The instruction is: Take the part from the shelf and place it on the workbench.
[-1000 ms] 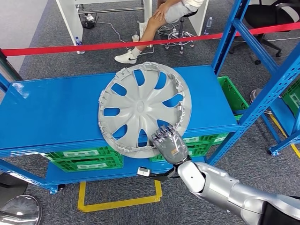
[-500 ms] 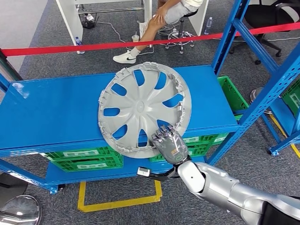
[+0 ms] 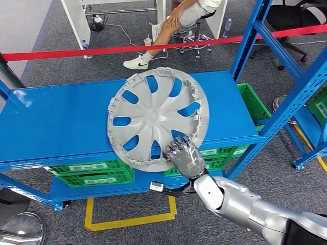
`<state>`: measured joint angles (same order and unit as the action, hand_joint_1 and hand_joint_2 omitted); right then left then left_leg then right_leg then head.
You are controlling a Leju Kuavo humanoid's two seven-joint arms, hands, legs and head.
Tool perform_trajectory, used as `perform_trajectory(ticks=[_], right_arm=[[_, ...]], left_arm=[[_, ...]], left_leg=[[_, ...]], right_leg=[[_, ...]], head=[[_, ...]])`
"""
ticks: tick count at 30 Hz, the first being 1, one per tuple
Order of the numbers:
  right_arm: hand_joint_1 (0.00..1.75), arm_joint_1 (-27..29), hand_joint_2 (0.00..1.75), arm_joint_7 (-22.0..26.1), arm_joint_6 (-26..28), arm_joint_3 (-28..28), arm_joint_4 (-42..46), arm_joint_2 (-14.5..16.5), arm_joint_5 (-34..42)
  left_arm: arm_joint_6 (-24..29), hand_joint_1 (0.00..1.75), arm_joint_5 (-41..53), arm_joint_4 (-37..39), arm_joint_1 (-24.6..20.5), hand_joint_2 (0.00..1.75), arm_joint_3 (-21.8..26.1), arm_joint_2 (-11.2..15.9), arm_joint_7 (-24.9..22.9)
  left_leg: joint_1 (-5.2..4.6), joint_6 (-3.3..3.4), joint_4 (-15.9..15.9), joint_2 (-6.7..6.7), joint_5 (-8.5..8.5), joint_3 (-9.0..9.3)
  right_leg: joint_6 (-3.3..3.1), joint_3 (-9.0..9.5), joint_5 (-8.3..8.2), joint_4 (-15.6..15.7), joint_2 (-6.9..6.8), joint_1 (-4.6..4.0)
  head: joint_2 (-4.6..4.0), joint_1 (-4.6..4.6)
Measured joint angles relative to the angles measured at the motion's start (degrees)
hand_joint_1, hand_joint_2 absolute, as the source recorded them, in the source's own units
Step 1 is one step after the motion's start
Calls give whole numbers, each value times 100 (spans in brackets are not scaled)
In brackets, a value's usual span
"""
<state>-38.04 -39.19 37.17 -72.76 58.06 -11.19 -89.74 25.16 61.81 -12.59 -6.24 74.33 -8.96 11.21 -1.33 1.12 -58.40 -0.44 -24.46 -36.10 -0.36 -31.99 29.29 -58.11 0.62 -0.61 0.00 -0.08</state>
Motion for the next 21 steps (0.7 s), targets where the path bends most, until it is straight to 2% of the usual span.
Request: perform_trajectory(ticks=[4, 7, 8, 10, 12, 13, 14, 15, 17, 18, 19, 20, 21], right_arm=[[175, -12, 175, 0, 15, 21, 4, 0, 2], [175, -19, 175, 0, 22, 23, 5, 0, 2], [175, -24, 175, 0, 26, 24, 5, 0, 3], [175, -39, 175, 0, 37, 25, 3, 0, 5], [175, -34, 175, 0, 54, 19, -1, 0, 4], [175, -18, 175, -1, 60, 15, -4, 0, 4], [175, 0, 175, -1, 63, 11, -8, 0, 4], [175, 14, 175, -1, 64, 8, -10, 0, 5], [175, 20, 175, 0, 65, 8, -13, 0, 6], [175, 15, 175, 0, 69, 8, -13, 2, 4], [175, 15, 175, 0, 76, 9, -13, 4, 3], [175, 18, 175, 0, 84, 8, -13, 7, 2], [175, 23, 175, 0, 90, 6, -13, 10, 1]], left_arm=[[29, 0, -5, 0, -1, 175, 1, 2, -7], [48, 0, -18, 0, -3, 175, 1, 8, -67], [50, 0, -23, -1, -6, 175, 1, 7, -89], [50, 0, -39, -1, -17, 175, 1, 2, -115], [49, 0, -58, -1, -22, 175, 1, 4, -119], [48, 0, -68, -1, -22, 175, 2, 4, -120], [48, 0, -77, 0, -20, 175, 3, 3, -122], [48, 0, -84, 0, -18, 175, 4, 2, -125], [48, 0, -93, -1, -18, 175, 5, 5, -128], [48, 0, -95, -1, -21, 175, 5, 12, -128], [48, 0, -96, -1, -24, 175, 5, 21, -128], [47, 0, -96, -2, -23, 175, 5, 29, -129], [48, 0, -97, -2, -21, 175, 7, 32, -129]], left_leg=[[-4, 7, -6, 0, -5, -1], [1, 82, 71, 1, 47, 32], [19, 113, 150, 6, 96, 60], [61, 137, 278, 17, 175, 96], [76, 142, 289, 20, 202, 80], [86, 130, 286, 20, 209, 68], [101, 111, 279, 19, 218, 55], [124, 85, 267, 17, 228, 40], [170, 5, 204, 10, 233, -6], [179, -45, 150, 5, 232, -43], [178, -96, 107, 1, 240, -80], [172, -144, 77, -3, 259, -115], [172, -180, 61, -5, 286, -140]], right_leg=[[5, 2, -3, 10, 0, 5], [76, 26, -35, 58, -1, 8], [100, 7, 11, 26, -3, -5], [125, -161, 291, -350, -4, -17], [172, -480, 678, -1109, -6, 26], [203, -595, 776, -1393, -7, 59], [241, -632, 775, -1504, -12, 98], [281, -550, 651, -1357, -18, 137], [382, -152, 289, -578, -32, 215], [396, 22, 164, -237, -18, 236], [389, 120, 103, -36, -3, 245], [357, 136, 96, 11, 16, 238], [298, 110, 65, -21, 30, 226]], head=[[0, 0], [0, -3], [0, 1], [0, 15], [0, 20], [0, 20], [0, 19], [0, 20], [0, 27], [0, 32], [0, 34], [0, 35], [0, 34]])
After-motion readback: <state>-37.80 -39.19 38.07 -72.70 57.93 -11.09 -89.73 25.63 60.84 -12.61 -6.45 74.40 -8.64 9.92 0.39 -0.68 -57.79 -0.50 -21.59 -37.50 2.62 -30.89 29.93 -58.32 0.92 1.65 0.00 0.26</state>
